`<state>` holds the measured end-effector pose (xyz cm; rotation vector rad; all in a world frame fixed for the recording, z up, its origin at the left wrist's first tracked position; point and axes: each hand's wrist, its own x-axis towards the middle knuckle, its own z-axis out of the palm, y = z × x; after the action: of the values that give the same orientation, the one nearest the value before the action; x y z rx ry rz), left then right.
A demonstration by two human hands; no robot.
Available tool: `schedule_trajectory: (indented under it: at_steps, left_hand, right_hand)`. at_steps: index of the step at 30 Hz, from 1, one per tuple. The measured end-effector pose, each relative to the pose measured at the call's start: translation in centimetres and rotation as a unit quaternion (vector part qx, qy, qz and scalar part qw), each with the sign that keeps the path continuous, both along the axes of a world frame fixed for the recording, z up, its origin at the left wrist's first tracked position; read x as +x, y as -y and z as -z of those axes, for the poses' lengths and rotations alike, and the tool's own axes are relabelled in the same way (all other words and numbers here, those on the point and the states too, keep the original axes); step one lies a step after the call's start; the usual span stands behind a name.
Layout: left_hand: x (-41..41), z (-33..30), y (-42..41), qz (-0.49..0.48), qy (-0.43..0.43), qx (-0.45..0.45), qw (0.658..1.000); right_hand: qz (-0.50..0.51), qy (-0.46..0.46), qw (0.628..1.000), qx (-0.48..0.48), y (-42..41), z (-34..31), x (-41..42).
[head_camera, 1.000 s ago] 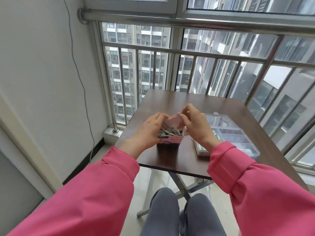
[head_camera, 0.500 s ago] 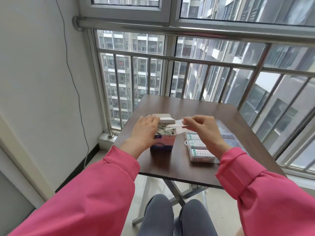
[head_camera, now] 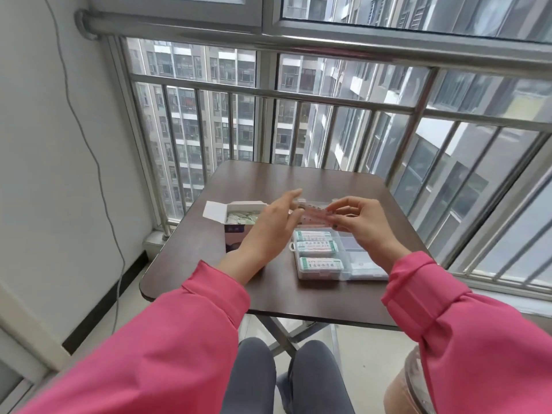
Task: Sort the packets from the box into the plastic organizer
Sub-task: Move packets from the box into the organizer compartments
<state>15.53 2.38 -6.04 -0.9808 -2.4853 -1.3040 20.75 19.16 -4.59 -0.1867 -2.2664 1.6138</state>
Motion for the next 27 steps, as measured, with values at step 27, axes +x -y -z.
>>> schedule_trajectory:
  at_steps: [27]
  left_hand:
    - [-3.9, 5.6, -5.2, -0.105, 0.192, -0.125, 0.968]
  right_hand:
    - [0.04, 0.183, 0.946, 0.264, -3.1, 5.8, -8.6]
